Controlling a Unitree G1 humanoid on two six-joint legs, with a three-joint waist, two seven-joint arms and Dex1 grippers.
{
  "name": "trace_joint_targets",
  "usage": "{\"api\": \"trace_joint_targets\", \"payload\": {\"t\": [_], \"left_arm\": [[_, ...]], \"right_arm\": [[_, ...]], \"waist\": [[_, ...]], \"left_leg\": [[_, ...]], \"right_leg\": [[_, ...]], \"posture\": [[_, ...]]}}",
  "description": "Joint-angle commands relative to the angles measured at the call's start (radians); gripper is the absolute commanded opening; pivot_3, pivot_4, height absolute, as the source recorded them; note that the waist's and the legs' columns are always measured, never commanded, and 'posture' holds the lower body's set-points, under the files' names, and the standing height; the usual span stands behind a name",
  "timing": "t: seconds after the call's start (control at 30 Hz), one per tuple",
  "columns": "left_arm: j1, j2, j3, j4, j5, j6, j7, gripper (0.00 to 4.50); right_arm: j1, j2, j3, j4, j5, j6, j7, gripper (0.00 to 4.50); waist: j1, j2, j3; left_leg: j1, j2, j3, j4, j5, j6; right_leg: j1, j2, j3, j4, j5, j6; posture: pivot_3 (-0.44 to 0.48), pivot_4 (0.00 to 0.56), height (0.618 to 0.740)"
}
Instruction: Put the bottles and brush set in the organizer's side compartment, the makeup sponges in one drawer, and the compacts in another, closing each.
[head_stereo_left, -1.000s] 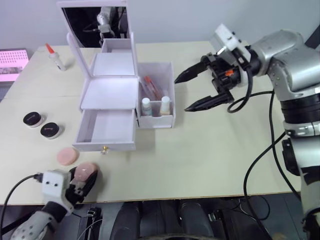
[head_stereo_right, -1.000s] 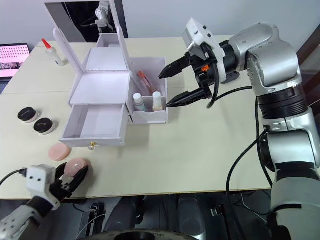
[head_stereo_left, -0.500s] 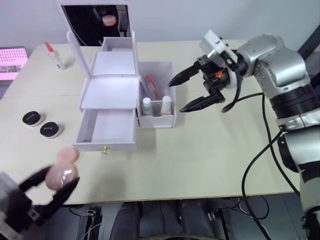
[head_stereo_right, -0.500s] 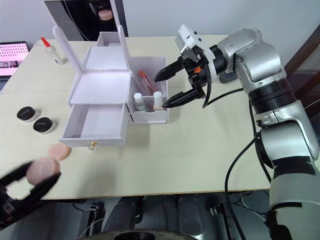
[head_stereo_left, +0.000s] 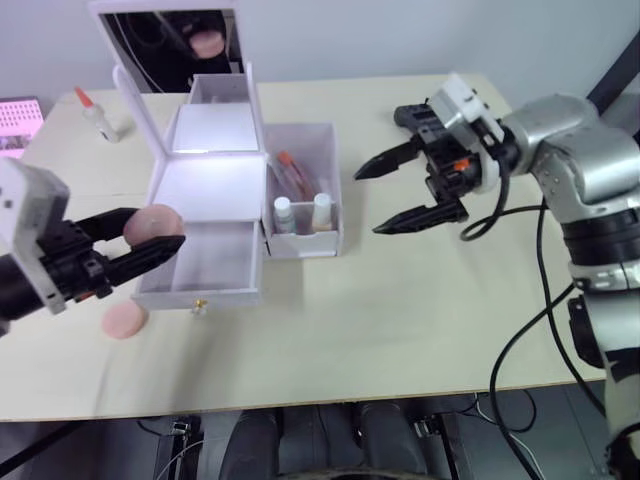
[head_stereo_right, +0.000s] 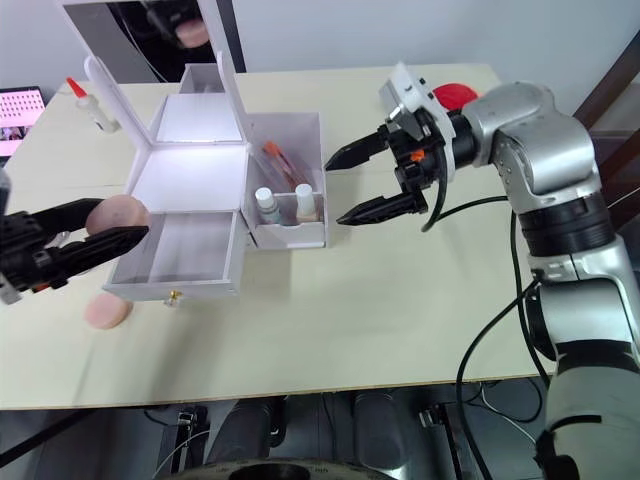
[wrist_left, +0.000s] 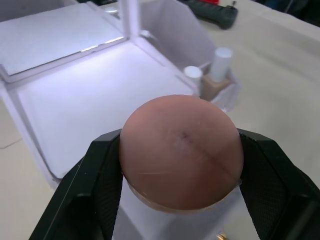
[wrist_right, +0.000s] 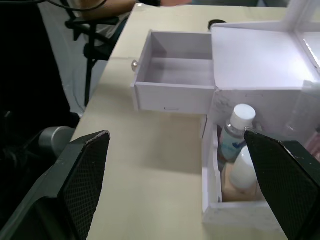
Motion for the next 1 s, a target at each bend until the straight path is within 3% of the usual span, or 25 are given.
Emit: {"api": "trace_joint_targets", "payload": {"t": [0.03, 0.23, 0.67, 0.73, 0.8, 1.0], "left_arm": [[-0.074, -0.049, -0.097, 0.034, 0.109, 0.014, -0.020, 2.71], [-0.146, -0.140, -0.182, 0.046, 0.245, 0.035, -0.068, 2.71], [-0.188, -0.264, -0.194, 0.014, 0.366, 0.099, -0.091, 2.71], [-0.190, -0.274, -0.191, 0.008, 0.373, 0.106, -0.094, 3.74], [-0.194, -0.283, -0.183, 0.006, 0.376, 0.114, -0.096, 4.48], [-0.238, -0.286, -0.095, 0.008, 0.306, 0.145, -0.127, 4.48]], "right_arm": [[0.014, -0.029, -0.080, -0.089, 0.023, 0.051, -0.035, 4.50], [0.040, -0.035, -0.121, -0.141, 0.024, 0.096, -0.061, 4.50], [0.004, -0.001, -0.112, -0.099, -0.012, 0.077, -0.062, 4.50], [-0.001, 0.002, -0.111, -0.090, -0.017, 0.072, -0.060, 4.50], [-0.002, 0.005, -0.110, -0.087, -0.019, 0.068, -0.057, 4.50], [-0.008, 0.010, -0.105, -0.069, -0.032, 0.052, -0.041, 4.50]], "waist": [[-0.003, 0.000, 0.000], [0.000, 0.000, 0.000], [0.004, 0.000, 0.000], [0.005, 0.000, 0.000], [0.007, 0.000, 0.000], [0.010, -0.001, 0.000]], "left_leg": [[0.000, 0.001, 0.001, 0.000, 0.000, 0.000], [0.001, 0.005, 0.001, 0.000, 0.000, 0.000], [0.001, 0.005, 0.001, 0.004, 0.000, 0.000], [0.001, 0.005, 0.001, 0.004, 0.000, 0.000], [0.002, 0.005, 0.001, 0.005, 0.000, 0.000], [0.002, 0.005, 0.001, 0.008, 0.000, 0.000]], "right_leg": [[0.000, 0.001, 0.000, -0.001, 0.000, -0.001], [0.000, 0.005, 0.001, -0.001, 0.002, -0.003], [0.001, 0.005, 0.001, 0.000, 0.003, -0.004], [0.001, 0.005, 0.001, 0.001, 0.003, -0.004], [0.001, 0.005, 0.001, 0.001, 0.003, -0.004], [0.002, 0.005, 0.001, 0.005, 0.003, -0.004]], "posture": [[0.000, 0.150, 0.740], [0.000, 0.150, 0.740], [0.000, 0.150, 0.740], [0.000, 0.150, 0.740], [0.000, 0.150, 0.740], [0.000, 0.150, 0.740]]}}
